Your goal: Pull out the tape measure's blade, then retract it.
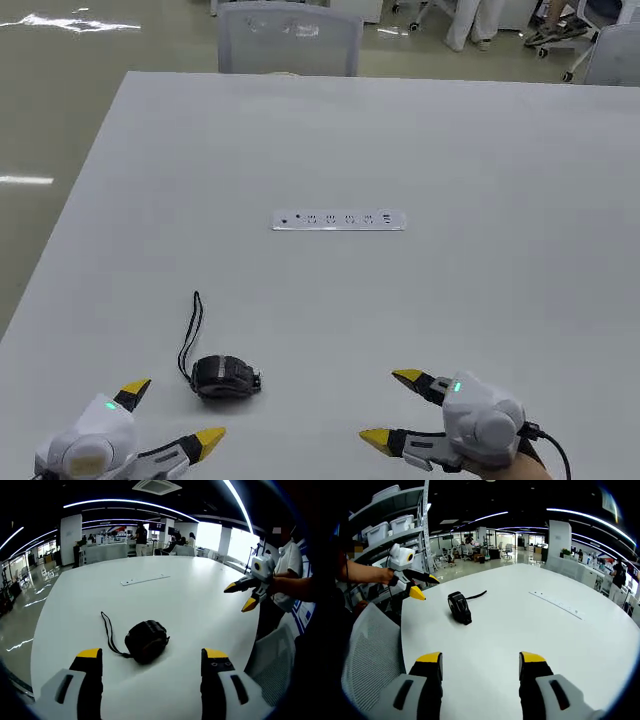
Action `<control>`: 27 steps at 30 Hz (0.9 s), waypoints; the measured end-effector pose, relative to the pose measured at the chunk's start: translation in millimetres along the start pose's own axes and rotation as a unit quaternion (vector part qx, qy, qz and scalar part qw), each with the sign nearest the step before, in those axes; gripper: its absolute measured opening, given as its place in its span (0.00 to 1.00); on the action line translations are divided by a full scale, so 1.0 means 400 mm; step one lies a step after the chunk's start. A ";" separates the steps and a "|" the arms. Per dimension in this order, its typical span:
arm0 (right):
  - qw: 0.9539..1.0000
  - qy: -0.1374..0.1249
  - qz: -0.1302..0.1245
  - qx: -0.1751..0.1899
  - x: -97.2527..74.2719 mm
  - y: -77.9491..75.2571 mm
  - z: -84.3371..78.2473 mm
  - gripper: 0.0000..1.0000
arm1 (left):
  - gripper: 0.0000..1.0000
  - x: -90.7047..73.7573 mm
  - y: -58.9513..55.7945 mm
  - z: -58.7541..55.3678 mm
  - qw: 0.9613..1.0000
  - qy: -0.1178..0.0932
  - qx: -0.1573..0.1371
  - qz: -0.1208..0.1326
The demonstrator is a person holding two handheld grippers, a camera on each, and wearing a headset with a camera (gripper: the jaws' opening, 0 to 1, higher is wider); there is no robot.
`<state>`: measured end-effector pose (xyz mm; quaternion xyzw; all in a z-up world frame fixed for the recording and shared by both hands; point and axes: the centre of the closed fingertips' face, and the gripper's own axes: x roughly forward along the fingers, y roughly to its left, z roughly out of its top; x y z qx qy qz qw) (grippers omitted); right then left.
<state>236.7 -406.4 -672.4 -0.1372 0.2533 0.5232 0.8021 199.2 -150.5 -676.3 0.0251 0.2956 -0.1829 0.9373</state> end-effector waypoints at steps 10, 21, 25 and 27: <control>0.999 -0.008 -0.020 0.025 -0.065 0.019 -0.006 0.79 | 0.90 -0.053 -0.018 0.014 1.000 -0.002 0.022 -0.016; 0.999 -0.011 -0.018 0.037 -0.106 0.045 -0.004 0.92 | 0.99 -0.080 -0.066 0.009 0.998 0.012 0.042 -0.051; 0.999 -0.013 -0.021 0.039 -0.114 0.046 0.003 0.93 | 0.99 -0.084 -0.067 0.009 0.998 0.011 0.042 -0.054; 0.999 -0.014 -0.022 0.038 -0.116 0.043 0.003 0.93 | 0.99 -0.086 -0.069 0.011 0.998 0.010 0.041 -0.055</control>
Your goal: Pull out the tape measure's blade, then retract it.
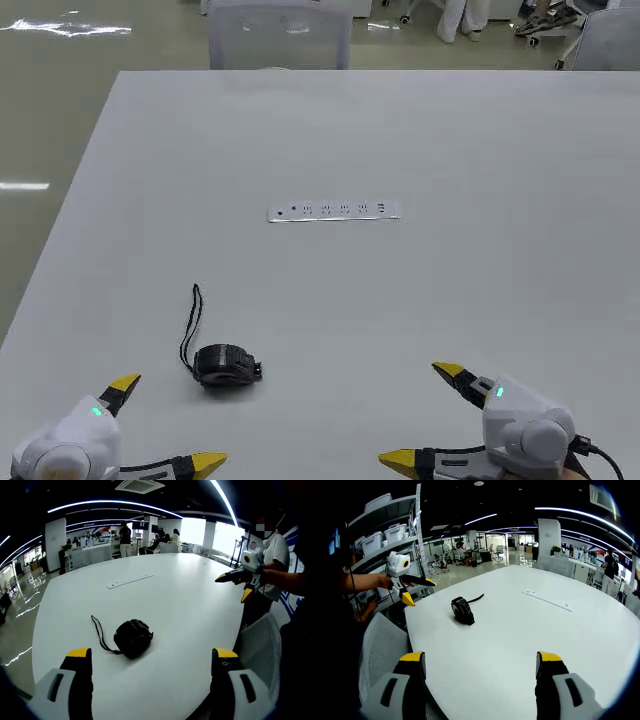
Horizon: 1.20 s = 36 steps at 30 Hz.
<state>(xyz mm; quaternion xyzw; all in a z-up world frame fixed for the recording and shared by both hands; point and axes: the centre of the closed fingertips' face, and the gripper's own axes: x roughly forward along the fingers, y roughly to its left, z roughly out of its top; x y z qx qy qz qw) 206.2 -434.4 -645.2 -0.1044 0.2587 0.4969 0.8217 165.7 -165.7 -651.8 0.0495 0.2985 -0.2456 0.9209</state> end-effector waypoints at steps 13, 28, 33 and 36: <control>1.000 -0.003 -0.004 -0.006 -0.008 -0.010 0.016 0.93 | 0.99 -0.007 0.008 0.000 1.000 0.000 0.003 0.005; 1.000 -0.003 -0.005 -0.006 -0.006 -0.011 0.020 0.93 | 0.99 -0.003 0.010 0.018 1.000 -0.007 0.009 0.003; 1.000 -0.004 -0.005 -0.006 -0.009 -0.012 0.020 0.93 | 0.99 -0.001 0.008 0.022 1.000 -0.007 0.014 0.002; 1.000 -0.005 -0.006 -0.006 -0.010 -0.012 0.020 0.93 | 0.99 0.000 0.007 0.020 1.000 -0.006 0.014 0.001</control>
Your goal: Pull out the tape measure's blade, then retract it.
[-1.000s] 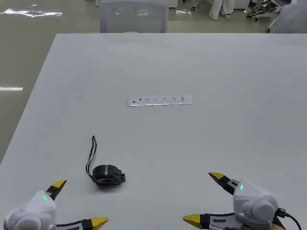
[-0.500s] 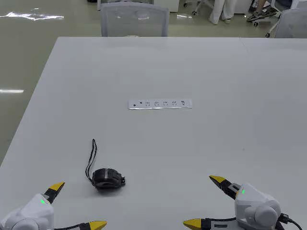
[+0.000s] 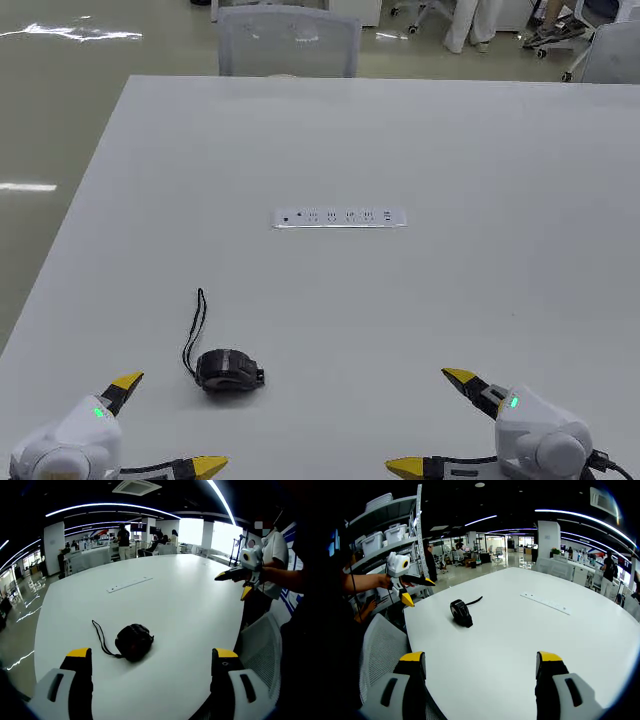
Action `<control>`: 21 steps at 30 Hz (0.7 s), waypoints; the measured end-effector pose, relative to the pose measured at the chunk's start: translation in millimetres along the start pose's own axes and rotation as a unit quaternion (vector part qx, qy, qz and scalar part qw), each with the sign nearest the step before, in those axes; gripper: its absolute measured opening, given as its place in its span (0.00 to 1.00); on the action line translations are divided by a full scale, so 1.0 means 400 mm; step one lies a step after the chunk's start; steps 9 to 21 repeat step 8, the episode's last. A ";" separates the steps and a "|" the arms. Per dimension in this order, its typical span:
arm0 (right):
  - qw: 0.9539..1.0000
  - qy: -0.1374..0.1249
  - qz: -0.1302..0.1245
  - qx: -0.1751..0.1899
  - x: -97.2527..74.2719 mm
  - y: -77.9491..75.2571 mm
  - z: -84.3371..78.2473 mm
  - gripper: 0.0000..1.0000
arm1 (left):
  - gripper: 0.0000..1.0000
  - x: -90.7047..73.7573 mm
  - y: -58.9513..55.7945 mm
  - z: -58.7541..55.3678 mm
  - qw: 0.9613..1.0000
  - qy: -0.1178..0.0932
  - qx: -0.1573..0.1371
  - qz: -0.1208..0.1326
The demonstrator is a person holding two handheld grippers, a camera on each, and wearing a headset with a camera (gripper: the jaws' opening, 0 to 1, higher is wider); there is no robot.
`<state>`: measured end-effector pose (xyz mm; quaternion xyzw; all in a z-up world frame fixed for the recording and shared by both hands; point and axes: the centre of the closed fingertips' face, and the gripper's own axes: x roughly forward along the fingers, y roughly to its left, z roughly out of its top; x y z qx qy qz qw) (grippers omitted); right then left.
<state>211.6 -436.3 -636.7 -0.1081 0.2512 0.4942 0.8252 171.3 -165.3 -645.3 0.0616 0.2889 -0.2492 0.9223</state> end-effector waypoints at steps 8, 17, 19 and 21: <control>1.000 0.000 0.000 -0.001 -0.001 0.001 0.000 0.93 | 0.99 0.001 -0.003 0.005 1.000 -0.001 0.003 -0.001; 1.000 0.000 0.000 -0.001 -0.001 0.001 0.000 0.93 | 0.99 0.001 -0.003 0.005 1.000 -0.001 0.003 -0.001; 1.000 0.000 0.000 -0.001 -0.001 0.001 0.000 0.93 | 0.99 0.001 -0.003 0.005 1.000 -0.001 0.003 -0.001; 1.000 0.000 0.000 -0.001 -0.001 0.001 0.000 0.93 | 0.99 0.001 -0.003 0.005 1.000 -0.001 0.003 -0.001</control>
